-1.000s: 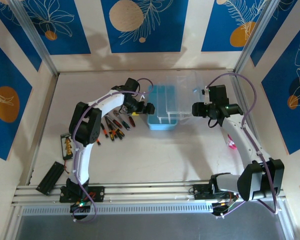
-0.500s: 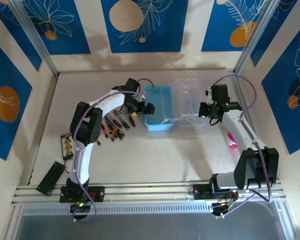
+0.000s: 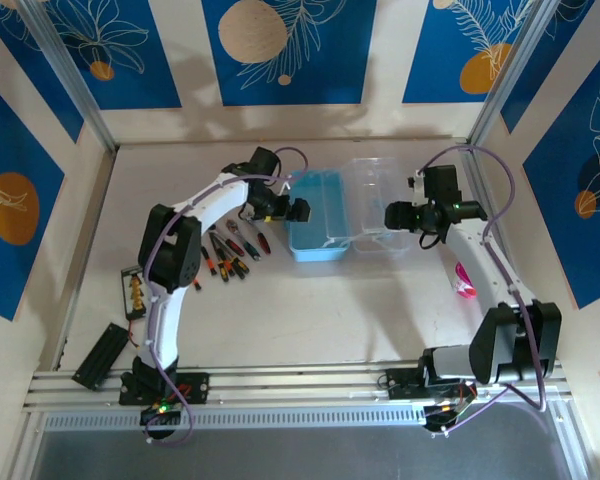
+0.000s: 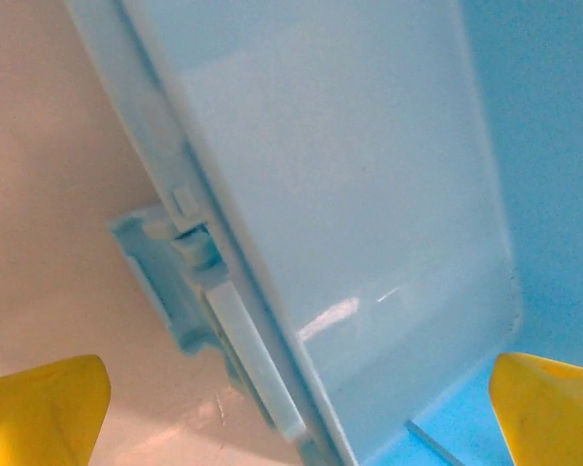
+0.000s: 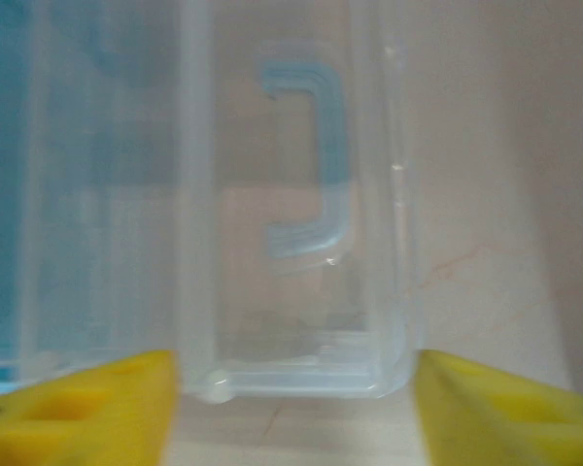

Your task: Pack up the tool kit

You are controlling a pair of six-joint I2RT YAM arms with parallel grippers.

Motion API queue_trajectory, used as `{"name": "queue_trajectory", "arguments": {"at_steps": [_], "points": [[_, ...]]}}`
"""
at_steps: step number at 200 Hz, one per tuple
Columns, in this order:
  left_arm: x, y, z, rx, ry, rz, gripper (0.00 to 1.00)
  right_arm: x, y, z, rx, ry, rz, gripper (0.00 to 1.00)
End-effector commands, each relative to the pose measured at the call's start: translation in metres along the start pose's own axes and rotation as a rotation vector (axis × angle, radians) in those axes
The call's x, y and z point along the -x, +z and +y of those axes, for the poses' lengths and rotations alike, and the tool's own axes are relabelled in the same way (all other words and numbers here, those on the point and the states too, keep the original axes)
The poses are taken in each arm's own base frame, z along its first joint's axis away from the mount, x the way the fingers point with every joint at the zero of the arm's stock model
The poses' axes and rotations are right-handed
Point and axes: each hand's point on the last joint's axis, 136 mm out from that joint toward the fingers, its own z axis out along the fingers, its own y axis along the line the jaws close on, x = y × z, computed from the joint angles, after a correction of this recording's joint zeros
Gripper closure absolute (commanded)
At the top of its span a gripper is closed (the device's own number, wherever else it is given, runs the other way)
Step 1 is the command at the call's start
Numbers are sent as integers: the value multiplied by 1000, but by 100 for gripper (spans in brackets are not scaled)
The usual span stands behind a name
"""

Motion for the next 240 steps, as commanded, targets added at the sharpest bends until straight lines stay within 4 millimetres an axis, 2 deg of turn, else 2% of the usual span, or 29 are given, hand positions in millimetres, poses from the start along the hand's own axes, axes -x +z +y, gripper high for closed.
{"name": "queue_trajectory", "arguments": {"at_steps": [1,20,46,83,118,155,195,240], "points": [[32,-78,-12,81,42,-165,0,9,-33,33,113,-72,-51,1],[30,-107,2,169,-8,-228,0,6,-40,53,162,-116,-43,1],[5,-127,31,324,-62,-236,0,-2,-35,78,206,-175,-8,1],[-45,-127,56,413,-121,-153,0,-7,-16,111,268,-235,54,1],[-90,-124,78,456,-191,-101,0,-1,4,138,302,-296,102,1],[-128,-126,105,483,-310,-73,0,9,23,154,302,-354,124,1],[-147,-132,124,517,-403,-76,1,18,34,162,328,-390,140,1],[-139,-120,146,512,-490,-70,11,27,45,163,350,-385,164,1]]}}
